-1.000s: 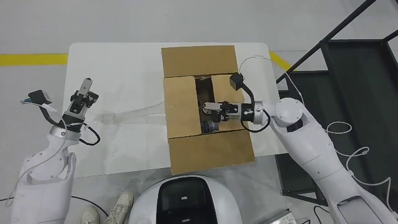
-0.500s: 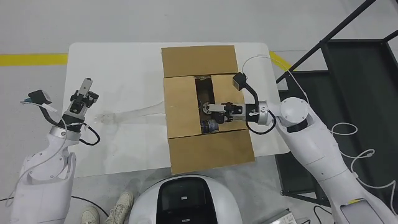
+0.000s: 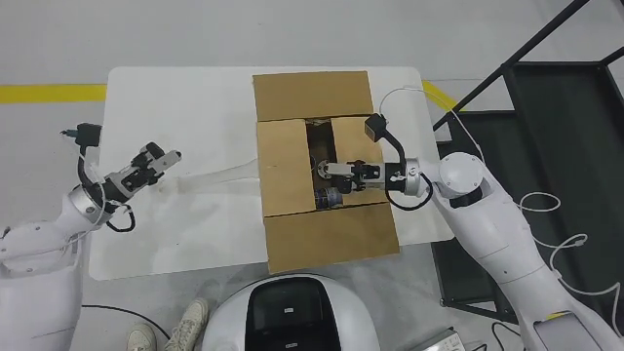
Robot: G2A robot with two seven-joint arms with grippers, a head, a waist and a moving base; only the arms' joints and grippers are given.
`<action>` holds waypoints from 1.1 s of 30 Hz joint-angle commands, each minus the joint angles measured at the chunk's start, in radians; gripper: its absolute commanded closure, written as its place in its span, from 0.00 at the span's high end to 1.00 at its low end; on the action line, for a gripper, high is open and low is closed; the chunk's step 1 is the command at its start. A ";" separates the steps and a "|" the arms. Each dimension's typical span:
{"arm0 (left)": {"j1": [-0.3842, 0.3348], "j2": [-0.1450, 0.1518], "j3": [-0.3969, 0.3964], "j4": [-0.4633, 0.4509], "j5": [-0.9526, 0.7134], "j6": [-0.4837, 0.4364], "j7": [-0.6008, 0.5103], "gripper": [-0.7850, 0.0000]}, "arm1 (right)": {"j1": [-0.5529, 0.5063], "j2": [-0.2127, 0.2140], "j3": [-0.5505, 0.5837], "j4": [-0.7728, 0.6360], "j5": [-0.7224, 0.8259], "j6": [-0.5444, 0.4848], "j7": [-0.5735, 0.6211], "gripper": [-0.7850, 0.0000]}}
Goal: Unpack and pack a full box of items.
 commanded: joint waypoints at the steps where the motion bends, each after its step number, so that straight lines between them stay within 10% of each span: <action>1: -0.049 0.007 0.006 0.056 -0.080 0.023 -0.111 1.00 | 0.000 0.000 0.000 0.000 0.000 0.000 0.000 1.00; 8: -0.197 0.022 0.045 0.228 -0.324 0.151 -0.360 1.00 | 0.000 0.000 0.000 0.000 0.000 0.000 0.000 1.00; 33: -0.197 0.022 0.045 0.228 -0.324 0.151 -0.360 1.00 | 0.104 -0.044 -0.178 0.074 -0.081 0.074 -0.094 1.00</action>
